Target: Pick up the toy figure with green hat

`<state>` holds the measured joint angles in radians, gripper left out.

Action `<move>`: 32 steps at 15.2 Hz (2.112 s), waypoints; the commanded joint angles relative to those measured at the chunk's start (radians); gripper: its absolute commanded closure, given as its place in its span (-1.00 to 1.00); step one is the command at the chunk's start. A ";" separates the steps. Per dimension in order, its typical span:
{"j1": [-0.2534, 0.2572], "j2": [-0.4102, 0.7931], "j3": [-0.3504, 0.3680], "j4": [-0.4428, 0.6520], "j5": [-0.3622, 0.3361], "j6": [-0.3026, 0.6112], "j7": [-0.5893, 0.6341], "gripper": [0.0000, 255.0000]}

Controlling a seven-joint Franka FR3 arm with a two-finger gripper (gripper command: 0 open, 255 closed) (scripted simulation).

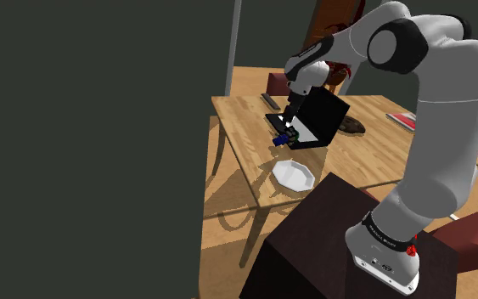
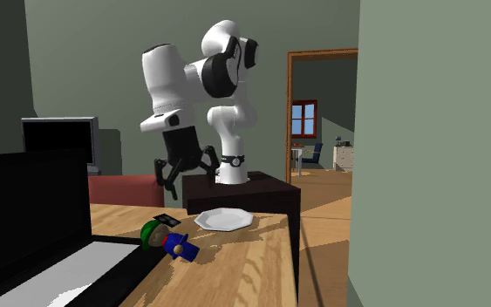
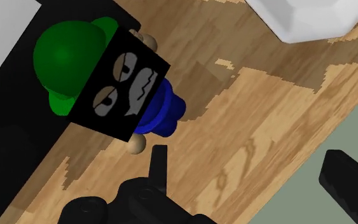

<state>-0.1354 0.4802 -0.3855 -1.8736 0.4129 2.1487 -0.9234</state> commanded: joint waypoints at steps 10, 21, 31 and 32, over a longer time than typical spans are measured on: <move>-0.110 0.336 0.062 0.328 0.058 -0.032 -0.075 -1.00; -0.117 0.370 0.071 0.335 0.069 -0.005 -0.084 1.00; -0.106 0.313 0.056 0.323 0.051 -0.049 -0.070 1.00; -0.105 0.304 0.053 0.322 0.048 -0.056 -0.067 1.00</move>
<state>-0.2430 0.7957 -0.3293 -1.5489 0.4643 2.1002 -0.9943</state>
